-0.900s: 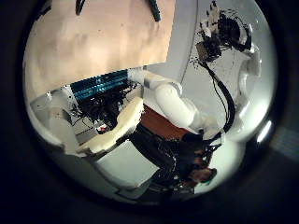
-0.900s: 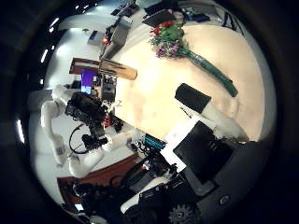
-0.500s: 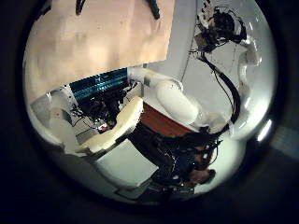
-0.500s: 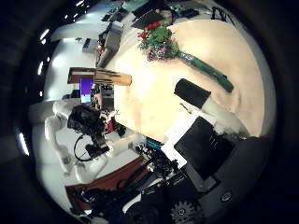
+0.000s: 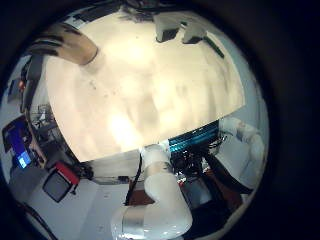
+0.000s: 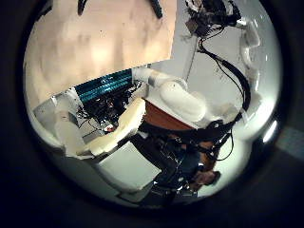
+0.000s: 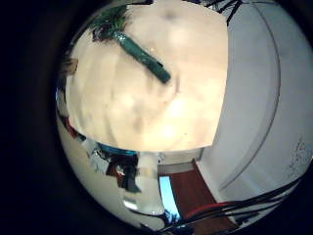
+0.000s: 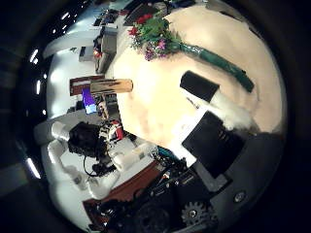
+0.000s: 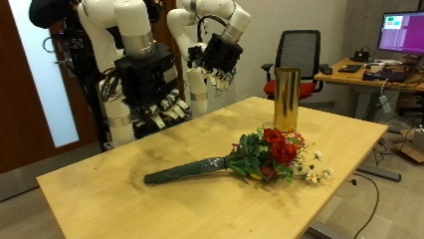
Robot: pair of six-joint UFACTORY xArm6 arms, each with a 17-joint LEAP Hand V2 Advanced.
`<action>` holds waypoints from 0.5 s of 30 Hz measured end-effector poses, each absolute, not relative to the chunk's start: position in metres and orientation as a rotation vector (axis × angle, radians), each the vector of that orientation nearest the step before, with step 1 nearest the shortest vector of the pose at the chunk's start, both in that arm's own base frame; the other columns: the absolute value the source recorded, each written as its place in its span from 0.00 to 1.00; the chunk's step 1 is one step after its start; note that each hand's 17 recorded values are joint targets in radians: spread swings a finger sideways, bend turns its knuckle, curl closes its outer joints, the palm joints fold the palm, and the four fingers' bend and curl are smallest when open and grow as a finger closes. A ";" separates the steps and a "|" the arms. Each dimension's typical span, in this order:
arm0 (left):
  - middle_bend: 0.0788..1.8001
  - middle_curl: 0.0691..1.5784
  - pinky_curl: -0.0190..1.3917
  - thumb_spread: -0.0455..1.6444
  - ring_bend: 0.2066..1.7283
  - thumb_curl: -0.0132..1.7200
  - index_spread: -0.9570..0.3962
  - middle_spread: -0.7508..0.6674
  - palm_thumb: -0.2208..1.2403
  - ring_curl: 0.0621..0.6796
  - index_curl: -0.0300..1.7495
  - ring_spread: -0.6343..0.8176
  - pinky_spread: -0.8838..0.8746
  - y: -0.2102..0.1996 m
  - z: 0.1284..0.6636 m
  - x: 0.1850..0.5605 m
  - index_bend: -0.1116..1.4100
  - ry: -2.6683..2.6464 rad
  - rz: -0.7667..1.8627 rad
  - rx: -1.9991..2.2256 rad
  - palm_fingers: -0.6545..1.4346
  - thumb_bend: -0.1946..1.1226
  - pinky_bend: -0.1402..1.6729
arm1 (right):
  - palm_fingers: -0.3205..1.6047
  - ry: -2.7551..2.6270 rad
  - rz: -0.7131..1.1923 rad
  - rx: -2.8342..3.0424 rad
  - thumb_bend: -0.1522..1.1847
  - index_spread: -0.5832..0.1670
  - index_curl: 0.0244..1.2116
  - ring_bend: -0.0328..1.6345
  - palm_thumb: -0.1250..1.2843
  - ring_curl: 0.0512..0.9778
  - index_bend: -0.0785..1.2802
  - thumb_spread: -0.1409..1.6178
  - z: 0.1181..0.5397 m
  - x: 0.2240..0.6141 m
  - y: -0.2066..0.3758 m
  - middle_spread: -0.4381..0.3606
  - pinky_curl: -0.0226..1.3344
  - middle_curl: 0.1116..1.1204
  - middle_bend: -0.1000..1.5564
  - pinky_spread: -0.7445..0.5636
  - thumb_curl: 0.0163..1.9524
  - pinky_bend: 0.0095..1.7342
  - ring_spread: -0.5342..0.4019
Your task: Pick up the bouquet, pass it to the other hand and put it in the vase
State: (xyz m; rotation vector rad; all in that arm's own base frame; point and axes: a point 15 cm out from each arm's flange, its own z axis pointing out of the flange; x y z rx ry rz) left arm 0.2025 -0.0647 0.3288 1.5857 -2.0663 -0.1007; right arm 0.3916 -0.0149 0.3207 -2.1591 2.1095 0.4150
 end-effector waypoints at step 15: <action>0.09 0.20 0.23 0.60 0.17 0.18 0.80 0.69 0.46 0.20 0.20 0.76 0.78 -0.069 0.329 0.225 0.18 -2.064 -0.121 1.512 0.42 0.13 0.20 | 0.37 2.184 0.507 -2.126 0.10 0.51 0.23 0.41 0.59 0.19 0.19 0.68 0.241 0.424 -0.026 0.42 0.14 0.28 0.30 0.73 0.20 0.29 0.45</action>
